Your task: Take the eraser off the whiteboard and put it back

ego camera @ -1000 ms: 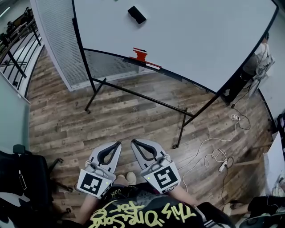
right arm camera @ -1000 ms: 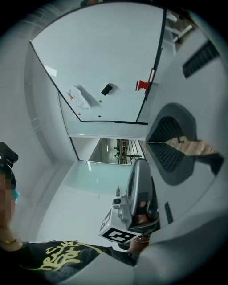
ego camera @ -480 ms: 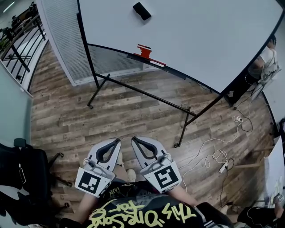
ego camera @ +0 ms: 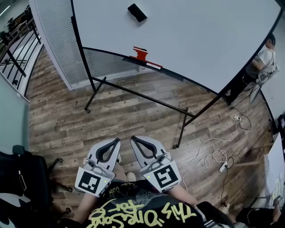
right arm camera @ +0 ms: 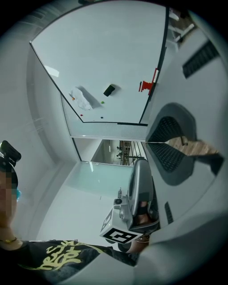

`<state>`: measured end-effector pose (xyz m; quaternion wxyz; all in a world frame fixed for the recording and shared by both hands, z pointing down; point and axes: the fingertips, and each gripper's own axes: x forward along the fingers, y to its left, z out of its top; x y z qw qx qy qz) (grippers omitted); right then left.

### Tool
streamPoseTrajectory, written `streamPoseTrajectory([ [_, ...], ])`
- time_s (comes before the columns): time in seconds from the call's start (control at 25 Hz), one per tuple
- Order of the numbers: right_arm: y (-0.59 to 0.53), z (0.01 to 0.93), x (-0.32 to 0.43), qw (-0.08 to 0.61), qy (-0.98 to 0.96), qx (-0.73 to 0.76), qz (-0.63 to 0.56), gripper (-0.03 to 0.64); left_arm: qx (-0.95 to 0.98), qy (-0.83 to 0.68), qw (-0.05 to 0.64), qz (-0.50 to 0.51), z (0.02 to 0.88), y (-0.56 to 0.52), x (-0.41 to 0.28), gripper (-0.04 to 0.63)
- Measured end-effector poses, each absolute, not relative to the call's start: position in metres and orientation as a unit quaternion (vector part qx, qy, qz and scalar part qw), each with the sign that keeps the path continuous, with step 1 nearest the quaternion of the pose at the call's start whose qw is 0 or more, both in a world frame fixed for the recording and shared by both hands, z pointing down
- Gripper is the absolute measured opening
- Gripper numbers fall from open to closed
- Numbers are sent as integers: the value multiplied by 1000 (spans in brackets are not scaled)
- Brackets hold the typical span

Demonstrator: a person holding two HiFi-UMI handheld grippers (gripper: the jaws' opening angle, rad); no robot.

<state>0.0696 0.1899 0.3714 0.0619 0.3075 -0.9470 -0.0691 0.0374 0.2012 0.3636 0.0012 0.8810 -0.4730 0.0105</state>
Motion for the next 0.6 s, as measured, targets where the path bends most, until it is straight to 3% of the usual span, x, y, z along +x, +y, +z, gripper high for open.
streamPoseTrajectory([
  [0.16, 173, 364, 65, 37, -946, 316, -69, 9, 883, -469, -4, 10, 362, 187, 34, 8],
  [0.6, 126, 366, 49, 54, -942, 323, -77, 9, 886, -464, -8, 3, 359, 139, 15, 8],
])
